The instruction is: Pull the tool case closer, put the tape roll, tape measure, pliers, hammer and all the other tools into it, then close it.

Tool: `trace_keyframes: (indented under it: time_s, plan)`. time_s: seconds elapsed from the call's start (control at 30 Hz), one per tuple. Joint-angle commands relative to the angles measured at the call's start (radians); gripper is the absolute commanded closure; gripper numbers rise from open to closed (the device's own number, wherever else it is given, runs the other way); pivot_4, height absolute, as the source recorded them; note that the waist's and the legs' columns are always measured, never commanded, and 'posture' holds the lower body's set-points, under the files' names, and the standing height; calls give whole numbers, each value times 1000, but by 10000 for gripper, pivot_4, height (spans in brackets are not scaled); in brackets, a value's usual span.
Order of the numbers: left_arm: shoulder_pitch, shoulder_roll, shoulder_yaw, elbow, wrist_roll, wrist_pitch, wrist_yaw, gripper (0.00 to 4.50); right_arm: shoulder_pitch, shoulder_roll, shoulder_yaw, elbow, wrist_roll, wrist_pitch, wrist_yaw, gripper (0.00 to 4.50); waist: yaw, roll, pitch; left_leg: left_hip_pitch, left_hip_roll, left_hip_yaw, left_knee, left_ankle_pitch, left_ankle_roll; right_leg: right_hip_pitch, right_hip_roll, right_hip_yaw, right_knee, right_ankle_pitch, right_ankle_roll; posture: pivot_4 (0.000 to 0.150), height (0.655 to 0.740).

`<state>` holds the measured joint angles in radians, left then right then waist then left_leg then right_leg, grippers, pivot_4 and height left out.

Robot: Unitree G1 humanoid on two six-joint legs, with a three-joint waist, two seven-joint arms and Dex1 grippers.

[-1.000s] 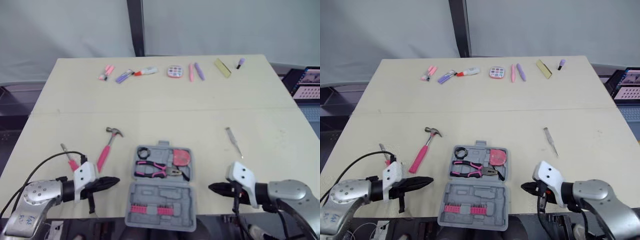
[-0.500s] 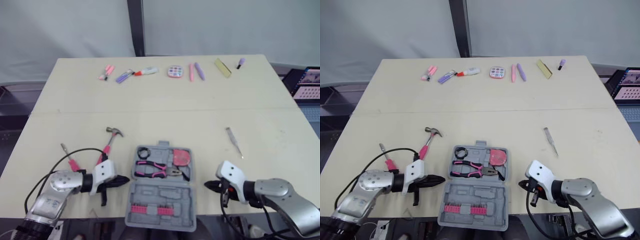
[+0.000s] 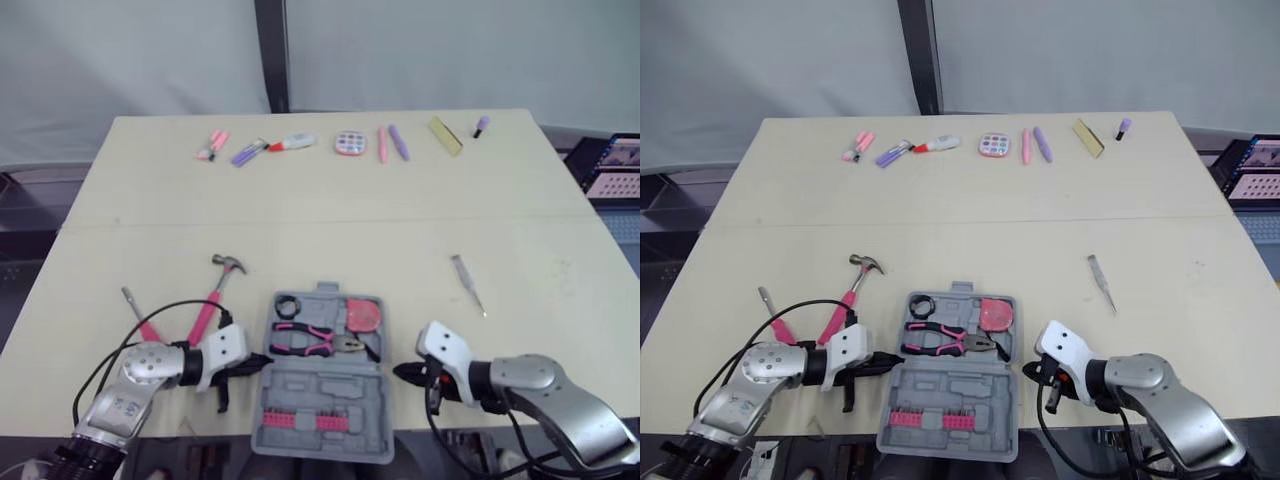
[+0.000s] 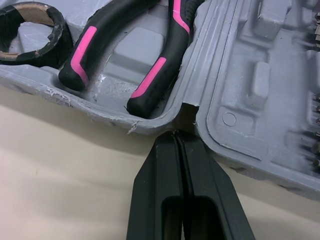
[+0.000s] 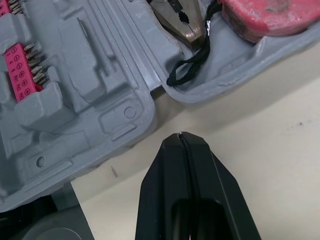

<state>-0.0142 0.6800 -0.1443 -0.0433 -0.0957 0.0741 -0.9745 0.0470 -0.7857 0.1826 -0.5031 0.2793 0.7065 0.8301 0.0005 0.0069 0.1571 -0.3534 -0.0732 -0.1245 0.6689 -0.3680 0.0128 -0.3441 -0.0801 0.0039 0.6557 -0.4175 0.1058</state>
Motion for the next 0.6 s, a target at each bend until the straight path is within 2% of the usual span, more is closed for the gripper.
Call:
trace_keyframes:
  time_s: [0.03, 0.6]
  plan:
    - [13, -8, -10, -8, 7, -12, 10, 44279, -15, 14, 19, 2, -2, 7, -11, 44743, 0, 0, 0, 0, 0, 0, 0, 0, 0, 0, 0, 0, 0, 0, 0, 1500, 7400]
    - [-15, -58, -26, 3, 23, -12, 36, 44279, -80, 66, 59, 46, -28, 12, -19, 44743, 18, 0, 0, 0, -2, -2, 4, 0, 0, 0, -1, 0, 1, 0, 0, 1500, 7400]
